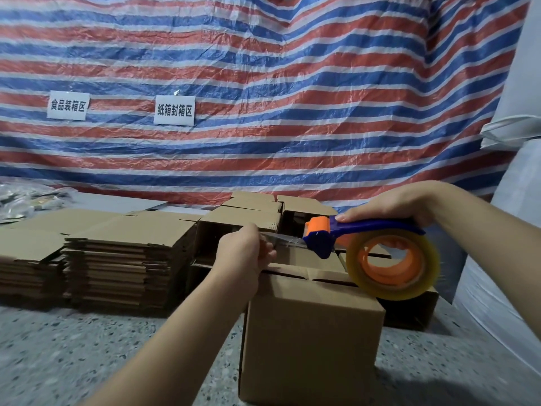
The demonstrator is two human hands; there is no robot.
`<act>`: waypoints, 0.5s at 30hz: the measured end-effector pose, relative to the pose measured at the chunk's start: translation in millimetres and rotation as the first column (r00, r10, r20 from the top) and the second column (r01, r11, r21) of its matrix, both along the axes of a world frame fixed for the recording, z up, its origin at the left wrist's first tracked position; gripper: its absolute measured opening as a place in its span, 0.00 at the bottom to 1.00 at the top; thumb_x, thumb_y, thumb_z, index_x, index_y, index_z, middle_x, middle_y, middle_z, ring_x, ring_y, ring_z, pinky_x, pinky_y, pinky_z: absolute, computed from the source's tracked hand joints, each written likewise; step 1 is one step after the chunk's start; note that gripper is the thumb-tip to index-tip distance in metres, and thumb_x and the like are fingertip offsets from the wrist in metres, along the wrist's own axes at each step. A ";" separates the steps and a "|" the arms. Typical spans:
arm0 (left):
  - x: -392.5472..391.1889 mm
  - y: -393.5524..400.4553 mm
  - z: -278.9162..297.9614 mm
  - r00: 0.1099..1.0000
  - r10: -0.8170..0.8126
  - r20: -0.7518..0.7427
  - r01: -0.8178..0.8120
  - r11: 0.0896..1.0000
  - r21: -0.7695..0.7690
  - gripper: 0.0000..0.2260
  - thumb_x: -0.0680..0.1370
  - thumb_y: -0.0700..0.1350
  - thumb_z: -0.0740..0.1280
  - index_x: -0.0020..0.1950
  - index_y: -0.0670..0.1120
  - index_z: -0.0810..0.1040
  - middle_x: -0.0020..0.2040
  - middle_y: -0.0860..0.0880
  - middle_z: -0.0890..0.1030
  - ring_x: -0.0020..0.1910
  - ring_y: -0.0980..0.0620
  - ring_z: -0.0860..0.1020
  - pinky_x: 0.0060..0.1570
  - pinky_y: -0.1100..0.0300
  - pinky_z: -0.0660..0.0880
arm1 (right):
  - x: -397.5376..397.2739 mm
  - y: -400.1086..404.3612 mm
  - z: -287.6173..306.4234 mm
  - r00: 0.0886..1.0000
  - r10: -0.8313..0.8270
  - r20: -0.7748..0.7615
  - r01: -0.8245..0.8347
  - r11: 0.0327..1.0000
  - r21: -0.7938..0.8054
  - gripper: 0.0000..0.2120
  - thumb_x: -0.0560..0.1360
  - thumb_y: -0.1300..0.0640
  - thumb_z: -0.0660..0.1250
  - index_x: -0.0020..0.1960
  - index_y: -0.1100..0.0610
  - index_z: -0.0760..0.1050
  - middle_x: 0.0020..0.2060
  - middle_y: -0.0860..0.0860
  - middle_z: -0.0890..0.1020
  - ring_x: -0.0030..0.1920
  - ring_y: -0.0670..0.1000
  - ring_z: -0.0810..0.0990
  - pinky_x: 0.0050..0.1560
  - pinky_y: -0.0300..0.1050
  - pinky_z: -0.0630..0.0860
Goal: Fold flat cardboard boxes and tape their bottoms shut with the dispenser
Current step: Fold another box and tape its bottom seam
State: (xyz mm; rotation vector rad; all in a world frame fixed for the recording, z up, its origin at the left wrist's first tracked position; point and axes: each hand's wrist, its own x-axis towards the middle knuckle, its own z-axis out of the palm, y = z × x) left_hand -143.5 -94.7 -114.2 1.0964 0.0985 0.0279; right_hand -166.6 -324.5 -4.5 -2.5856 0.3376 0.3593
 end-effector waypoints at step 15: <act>15.3 41.2 -51.1 0.991 -0.085 0.102 0.042 0.930 0.365 0.12 0.80 0.46 0.68 0.41 0.39 0.80 0.32 0.48 0.80 0.29 0.54 0.80 0.31 0.62 0.78 | 15.9 51.8 8.2 0.993 0.008 -0.118 -0.041 0.959 -0.279 0.37 0.57 0.30 0.73 0.55 0.56 0.78 0.37 0.53 0.87 0.32 0.49 0.84 0.32 0.39 0.79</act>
